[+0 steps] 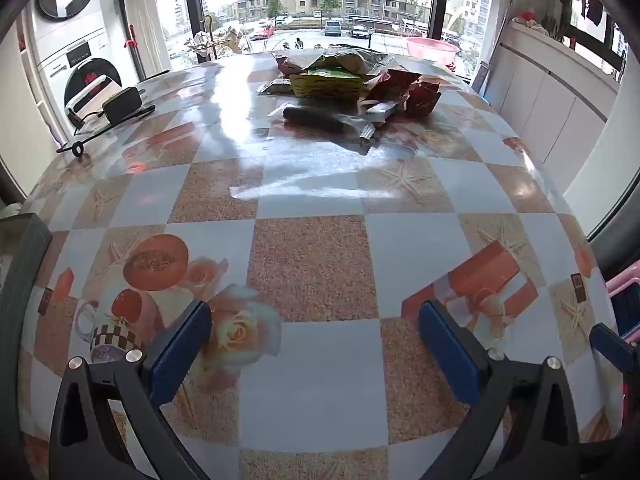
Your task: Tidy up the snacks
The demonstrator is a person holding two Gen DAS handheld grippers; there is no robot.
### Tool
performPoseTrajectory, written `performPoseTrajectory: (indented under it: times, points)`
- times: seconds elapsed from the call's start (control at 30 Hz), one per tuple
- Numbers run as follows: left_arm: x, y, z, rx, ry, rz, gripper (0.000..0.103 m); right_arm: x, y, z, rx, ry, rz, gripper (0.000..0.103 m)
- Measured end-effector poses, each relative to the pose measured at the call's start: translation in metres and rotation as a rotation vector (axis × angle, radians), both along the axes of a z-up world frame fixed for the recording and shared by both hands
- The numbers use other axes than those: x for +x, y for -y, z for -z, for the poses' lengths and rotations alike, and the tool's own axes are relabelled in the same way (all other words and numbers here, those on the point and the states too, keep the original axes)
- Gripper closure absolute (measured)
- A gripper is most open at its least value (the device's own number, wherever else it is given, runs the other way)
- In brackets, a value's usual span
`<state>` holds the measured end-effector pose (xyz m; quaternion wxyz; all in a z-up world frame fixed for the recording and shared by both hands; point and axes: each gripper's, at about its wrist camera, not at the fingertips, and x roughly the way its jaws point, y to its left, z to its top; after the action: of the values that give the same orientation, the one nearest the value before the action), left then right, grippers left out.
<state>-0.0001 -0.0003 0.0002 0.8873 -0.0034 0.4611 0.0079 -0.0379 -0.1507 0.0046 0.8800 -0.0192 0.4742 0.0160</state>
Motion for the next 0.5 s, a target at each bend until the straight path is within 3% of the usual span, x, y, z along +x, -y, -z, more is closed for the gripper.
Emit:
performPoseTrajectory:
  times: [0.5]
  points:
    - [0.0000,0.0000,0.0000,0.001,0.000,0.000,0.000,0.0003,0.0001,0.0000,0.000,-0.001,0.000,0.000]
